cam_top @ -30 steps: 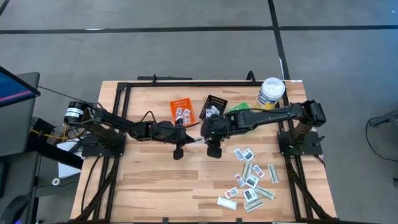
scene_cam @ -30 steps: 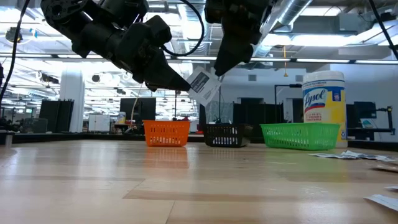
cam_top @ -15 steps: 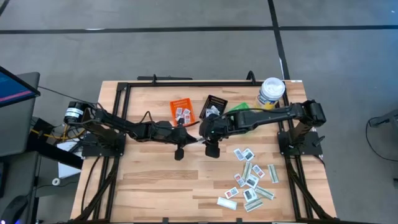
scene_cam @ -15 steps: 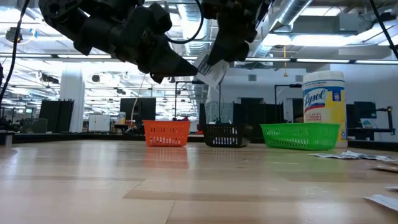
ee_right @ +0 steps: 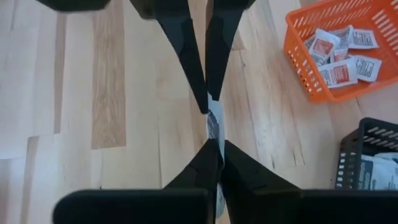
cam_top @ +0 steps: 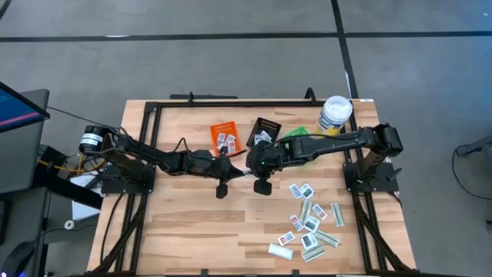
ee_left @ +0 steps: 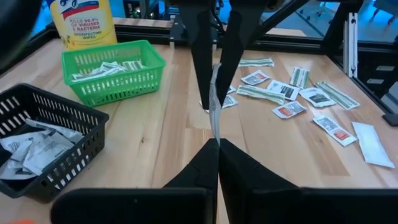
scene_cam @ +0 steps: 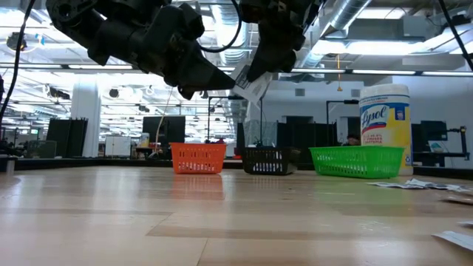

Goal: Pick & Place First Aid Supplies
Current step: Put the black towelette pack into the black basket

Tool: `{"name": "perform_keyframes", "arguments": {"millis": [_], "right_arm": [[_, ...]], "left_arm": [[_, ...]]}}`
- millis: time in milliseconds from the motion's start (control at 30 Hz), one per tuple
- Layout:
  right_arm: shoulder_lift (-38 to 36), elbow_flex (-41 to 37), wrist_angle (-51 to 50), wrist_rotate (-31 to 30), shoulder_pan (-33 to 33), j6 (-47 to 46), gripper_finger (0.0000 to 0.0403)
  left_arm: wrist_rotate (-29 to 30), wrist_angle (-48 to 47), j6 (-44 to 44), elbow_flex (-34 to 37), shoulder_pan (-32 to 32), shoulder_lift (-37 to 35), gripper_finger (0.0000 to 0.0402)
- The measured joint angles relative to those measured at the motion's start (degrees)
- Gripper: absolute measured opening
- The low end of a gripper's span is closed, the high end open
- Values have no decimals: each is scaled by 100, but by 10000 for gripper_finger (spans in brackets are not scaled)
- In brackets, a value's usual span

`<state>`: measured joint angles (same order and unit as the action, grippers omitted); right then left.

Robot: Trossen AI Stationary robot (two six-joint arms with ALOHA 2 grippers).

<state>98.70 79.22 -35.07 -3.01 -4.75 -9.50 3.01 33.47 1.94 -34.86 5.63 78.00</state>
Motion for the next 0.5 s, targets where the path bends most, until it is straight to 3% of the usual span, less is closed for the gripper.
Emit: {"name": "perform_keyframes", "arguments": {"millis": [267, 500], "right_arm": [[0, 0, -307, -341, 6, -240, 3], [-1, 0, -804, -1691, 402, -447, 2]], "left_arm": [[109, -13, 48, -1, 0, 0, 49], [190, -61, 50, -1, 0, 0, 71]]}}
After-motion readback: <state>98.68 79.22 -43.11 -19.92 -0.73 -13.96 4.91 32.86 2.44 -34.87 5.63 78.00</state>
